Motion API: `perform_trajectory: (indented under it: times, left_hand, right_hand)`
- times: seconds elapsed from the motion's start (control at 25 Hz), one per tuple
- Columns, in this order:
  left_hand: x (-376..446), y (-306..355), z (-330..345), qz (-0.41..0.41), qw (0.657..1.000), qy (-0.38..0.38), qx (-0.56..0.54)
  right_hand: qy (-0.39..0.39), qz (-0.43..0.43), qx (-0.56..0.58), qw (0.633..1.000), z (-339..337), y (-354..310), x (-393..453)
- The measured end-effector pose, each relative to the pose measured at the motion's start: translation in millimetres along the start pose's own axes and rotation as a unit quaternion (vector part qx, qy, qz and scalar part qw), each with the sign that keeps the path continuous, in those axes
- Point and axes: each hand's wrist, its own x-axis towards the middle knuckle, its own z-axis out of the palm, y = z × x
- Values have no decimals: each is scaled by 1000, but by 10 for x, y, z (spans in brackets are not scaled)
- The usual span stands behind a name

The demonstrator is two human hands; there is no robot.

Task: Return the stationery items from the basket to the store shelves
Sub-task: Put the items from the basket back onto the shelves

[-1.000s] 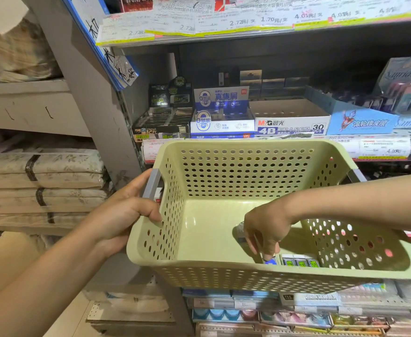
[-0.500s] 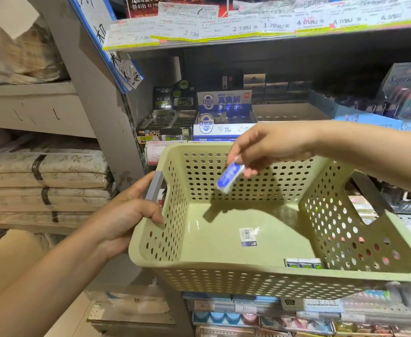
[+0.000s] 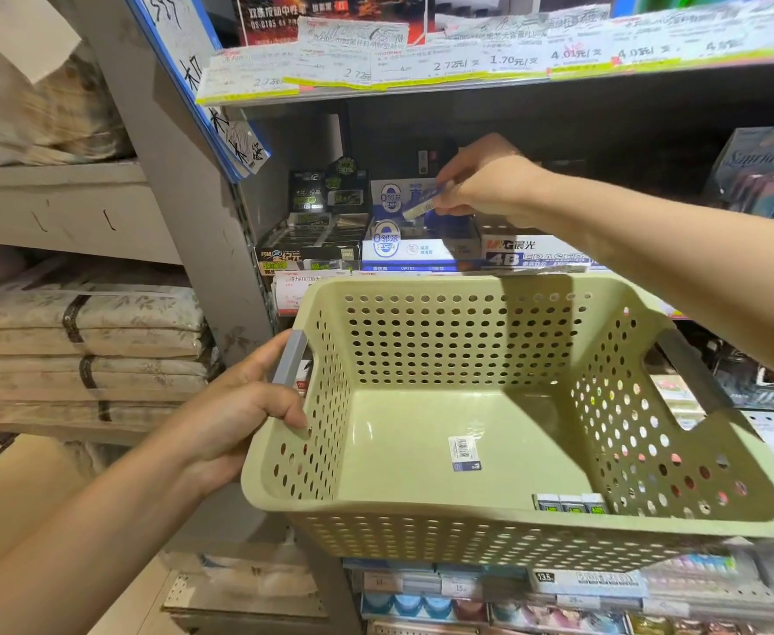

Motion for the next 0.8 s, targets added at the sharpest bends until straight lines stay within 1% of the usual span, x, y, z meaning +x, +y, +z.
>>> perform_trajectory:
  times: [0.08,0.2,0.36,0.6,0.8]
  left_hand:
    - [-2,-3,-2,0,1000,-1,2]
    - [-6,5,-3,5,1000,-5,2]
    - [-12,0,-12,14,1000,-12,-4]
    - [-4,-19,-51,14,1000,-12,-16]
    - [-14,-30,-133,1,1000,-4,-8]
  right_hand:
    - [-17,6,-44,999,72,0,41]
    - [-16,-2,-110,994,169,1,65]
    - [-20,-6,-126,992,282,-3,96]
    - [-41,16,-149,988,384,-14,157]
    - [-45,8,-184,982,437,2,197]
